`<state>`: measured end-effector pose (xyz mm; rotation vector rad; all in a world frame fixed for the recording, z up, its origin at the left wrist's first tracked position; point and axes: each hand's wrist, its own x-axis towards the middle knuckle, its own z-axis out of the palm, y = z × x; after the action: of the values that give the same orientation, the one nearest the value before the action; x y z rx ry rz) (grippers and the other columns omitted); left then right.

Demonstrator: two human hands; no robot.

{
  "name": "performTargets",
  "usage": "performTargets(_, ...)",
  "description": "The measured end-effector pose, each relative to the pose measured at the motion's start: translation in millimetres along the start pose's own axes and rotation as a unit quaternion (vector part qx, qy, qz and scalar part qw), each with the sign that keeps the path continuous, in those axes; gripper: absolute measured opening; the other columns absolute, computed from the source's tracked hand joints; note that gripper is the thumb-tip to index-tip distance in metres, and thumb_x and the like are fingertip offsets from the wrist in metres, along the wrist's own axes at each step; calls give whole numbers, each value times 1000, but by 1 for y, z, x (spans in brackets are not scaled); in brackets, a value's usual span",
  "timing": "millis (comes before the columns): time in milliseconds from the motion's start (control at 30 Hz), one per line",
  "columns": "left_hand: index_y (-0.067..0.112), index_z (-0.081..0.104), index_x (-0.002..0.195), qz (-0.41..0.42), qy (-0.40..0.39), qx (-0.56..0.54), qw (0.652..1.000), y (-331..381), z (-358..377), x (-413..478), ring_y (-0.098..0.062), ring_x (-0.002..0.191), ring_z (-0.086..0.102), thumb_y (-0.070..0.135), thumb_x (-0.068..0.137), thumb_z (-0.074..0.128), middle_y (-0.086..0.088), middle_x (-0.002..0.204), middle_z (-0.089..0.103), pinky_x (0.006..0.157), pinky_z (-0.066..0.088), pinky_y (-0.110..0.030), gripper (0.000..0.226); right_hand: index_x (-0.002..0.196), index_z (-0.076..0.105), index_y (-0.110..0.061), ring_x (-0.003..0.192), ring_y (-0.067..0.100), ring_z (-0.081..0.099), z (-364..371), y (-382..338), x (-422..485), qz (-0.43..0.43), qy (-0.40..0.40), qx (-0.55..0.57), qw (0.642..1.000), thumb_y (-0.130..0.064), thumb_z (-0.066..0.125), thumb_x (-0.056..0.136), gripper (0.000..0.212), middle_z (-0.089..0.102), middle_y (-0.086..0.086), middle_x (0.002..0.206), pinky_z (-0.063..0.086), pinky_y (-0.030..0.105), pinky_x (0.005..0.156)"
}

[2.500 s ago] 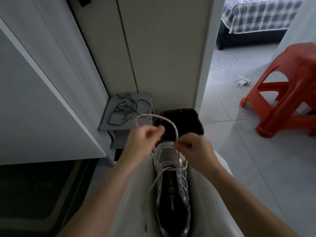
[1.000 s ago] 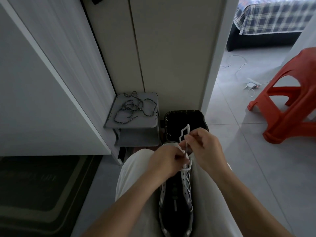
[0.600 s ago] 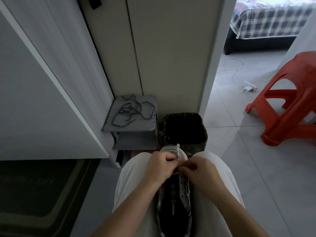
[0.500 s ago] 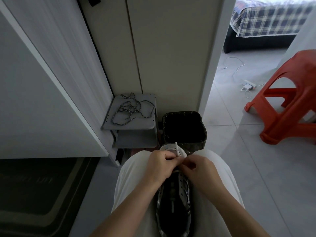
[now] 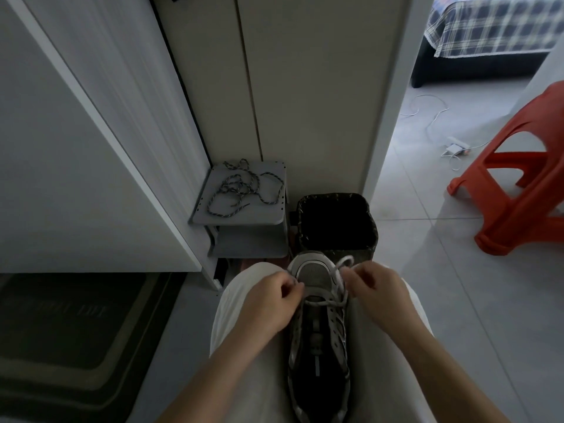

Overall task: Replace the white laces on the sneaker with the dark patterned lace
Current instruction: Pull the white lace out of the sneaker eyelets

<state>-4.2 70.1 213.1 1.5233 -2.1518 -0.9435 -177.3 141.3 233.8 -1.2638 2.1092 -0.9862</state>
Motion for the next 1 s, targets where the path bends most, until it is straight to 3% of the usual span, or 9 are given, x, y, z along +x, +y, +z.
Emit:
performTargets(100, 16, 58, 73, 18, 51, 4, 999, 2, -1, 0, 1, 52, 51, 31, 91, 56, 6, 60, 55, 51, 38, -8, 23, 70, 62, -24, 71, -8, 51, 2, -4, -9, -83, 1, -89, 993, -39, 66, 81, 19, 54, -12, 67, 36, 3, 61)
performTargets(233, 13, 60, 77, -37, 120, -102, 987, 4, -18, 12, -17, 57, 56, 30, 93, 53, -1, 63, 59, 57, 46, -33, 24, 90, 70, -27, 89, 5, 54, 13, 0, -14, -144, -81, -128, 978, -39, 69, 79, 16, 58, -11, 96, 41, 26, 82)
performTargets(333, 19, 59, 77, -116, 202, -292, 928, 3, -61, 31, -9, 50, 50, 28, 93, 54, 3, 59, 56, 47, 39, -23, 18, 95, 66, -31, 95, 9, 53, 19, 1, -11, -144, -94, -161, 972, -41, 64, 80, 17, 56, -12, 101, 38, 28, 86)
performTargets(400, 19, 60, 76, -108, 223, -356, 901, 3, -88, 38, -7, 51, 50, 24, 92, 55, 5, 59, 58, 43, 36, -18, 18, 94, 61, -31, 93, 11, 53, 22, -3, -8, -146, -91, -173, 970, -38, 62, 80, 16, 55, -12, 98, 36, 26, 83)
performTargets(533, 18, 62, 81, -77, 133, -307, 939, 6, -87, 32, -2, 51, 55, 31, 93, 53, 5, 65, 62, 44, 40, -16, 20, 97, 56, -30, 90, 13, 51, 30, -11, -1, -143, -86, -202, 965, -31, 56, 81, 15, 50, -11, 97, 34, 24, 76)
performTargets(667, 26, 63, 86, -62, -1, -270, 961, 1, -59, 18, -1, 56, 61, 33, 91, 56, 8, 76, 69, 46, 45, -16, 11, 97, 59, -28, 96, 16, 51, 34, -11, 2, -155, -92, -234, 955, -31, 52, 88, 12, 52, -7, 105, 37, 26, 80)
performTargets(767, 28, 62, 76, -30, -88, -136, 986, -4, -30, 6, -1, 60, 60, 31, 84, 68, 7, 73, 66, 53, 45, -17, 10, 101, 56, -29, 103, 15, 46, 33, -9, -1, -191, -102, -253, 943, -38, 49, 90, 15, 48, -8, 108, 33, 27, 88)
performTargets(867, 25, 56, 64, 10, -46, -138, 989, -2, -12, -1, 7, 52, 53, 16, 81, 72, 12, 59, 57, 53, 37, -5, 25, 98, 57, -30, 106, 13, 46, 31, -10, -4, -212, -134, -235, 939, -39, 51, 89, 14, 51, -11, 107, 30, 27, 91)
performTargets(1000, 14, 61, 63, 9, 57, -169, 984, 4, -16, 6, 1, 47, 49, 10, 84, 67, 7, 57, 57, 50, 37, -9, 22, 100, 62, -30, 102, 14, 52, 28, -15, -3, -197, -126, -209, 950, -39, 51, 91, 17, 57, -9, 104, 37, 33, 91)
